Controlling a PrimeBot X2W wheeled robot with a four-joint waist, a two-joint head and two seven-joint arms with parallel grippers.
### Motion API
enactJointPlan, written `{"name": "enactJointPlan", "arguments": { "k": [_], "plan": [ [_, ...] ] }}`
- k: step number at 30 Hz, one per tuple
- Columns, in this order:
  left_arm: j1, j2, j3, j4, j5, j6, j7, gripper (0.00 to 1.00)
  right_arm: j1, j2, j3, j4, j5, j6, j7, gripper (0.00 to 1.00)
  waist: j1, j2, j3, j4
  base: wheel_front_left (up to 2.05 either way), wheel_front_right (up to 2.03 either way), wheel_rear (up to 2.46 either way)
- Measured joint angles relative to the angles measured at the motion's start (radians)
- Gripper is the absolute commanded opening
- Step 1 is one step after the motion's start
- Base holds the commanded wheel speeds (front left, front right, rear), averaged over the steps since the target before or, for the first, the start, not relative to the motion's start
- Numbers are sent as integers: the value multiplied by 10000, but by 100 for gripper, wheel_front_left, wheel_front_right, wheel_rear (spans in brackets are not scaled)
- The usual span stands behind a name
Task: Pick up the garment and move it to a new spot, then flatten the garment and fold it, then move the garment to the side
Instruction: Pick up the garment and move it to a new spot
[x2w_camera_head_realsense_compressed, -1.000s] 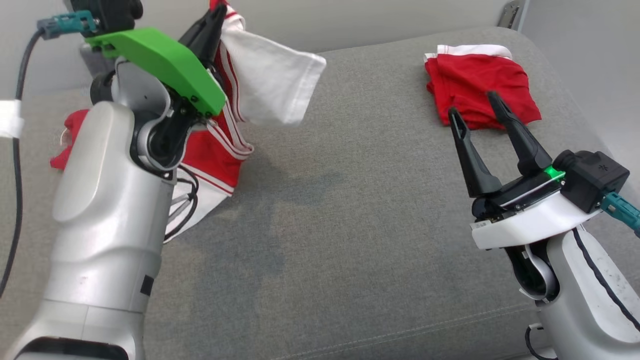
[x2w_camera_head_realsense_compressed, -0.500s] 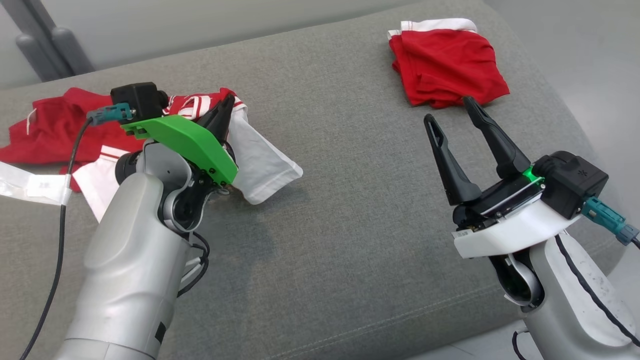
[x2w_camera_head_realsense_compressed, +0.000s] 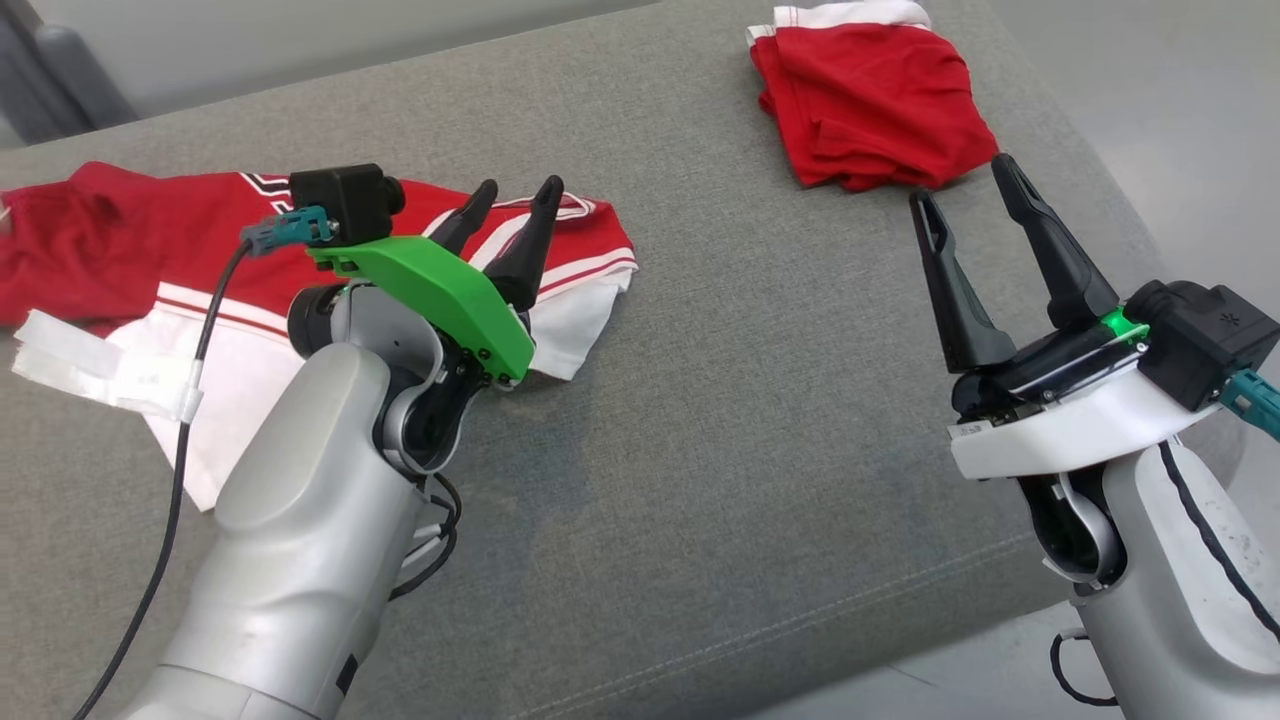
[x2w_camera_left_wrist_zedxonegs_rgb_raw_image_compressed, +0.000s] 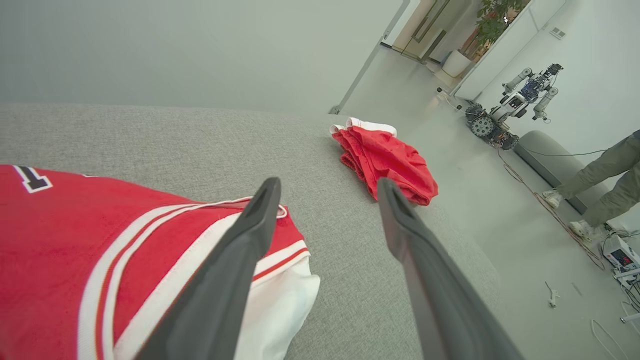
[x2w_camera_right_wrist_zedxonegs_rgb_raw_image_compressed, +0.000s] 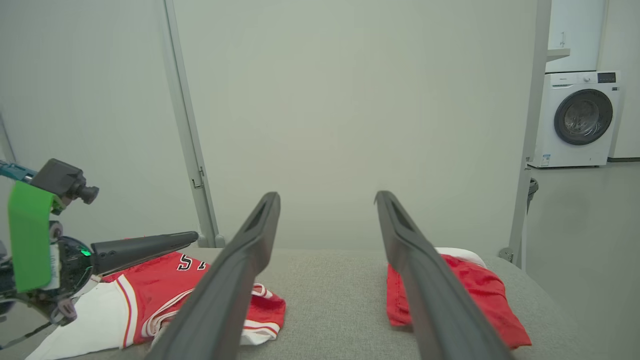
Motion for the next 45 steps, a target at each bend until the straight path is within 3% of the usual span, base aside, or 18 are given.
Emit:
{"name": "enactJointPlan", "arguments": {
  "k": [8, 23, 38, 45],
  "plan": [
    [38, 86, -313, -311, 460, -2, -1035, 100, 107, -29, -71, 121, -69, 0, 0, 100, 0, 0, -289, 731, 0, 0, 0],
    [1942, 1812, 380, -617, 1338, 148, -2621, 100, 891, 121, -123, 372, -61, 0, 0, 100, 0, 0, -1080, 1834, 0, 0, 0],
    [3929, 2086, 1521, -2144, 2236, 1037, -2775, 100, 1765, 167, -943, 798, -61, -17, 0, 100, 0, 0, -1495, 1907, 0, 0, 0],
    [4628, 1820, 2186, -3281, 2757, 1147, -2775, 100, 1844, 167, -1185, 798, -65, -17, 0, 100, 0, 0, -1556, 1982, 0, 0, 0]
  ]
}}
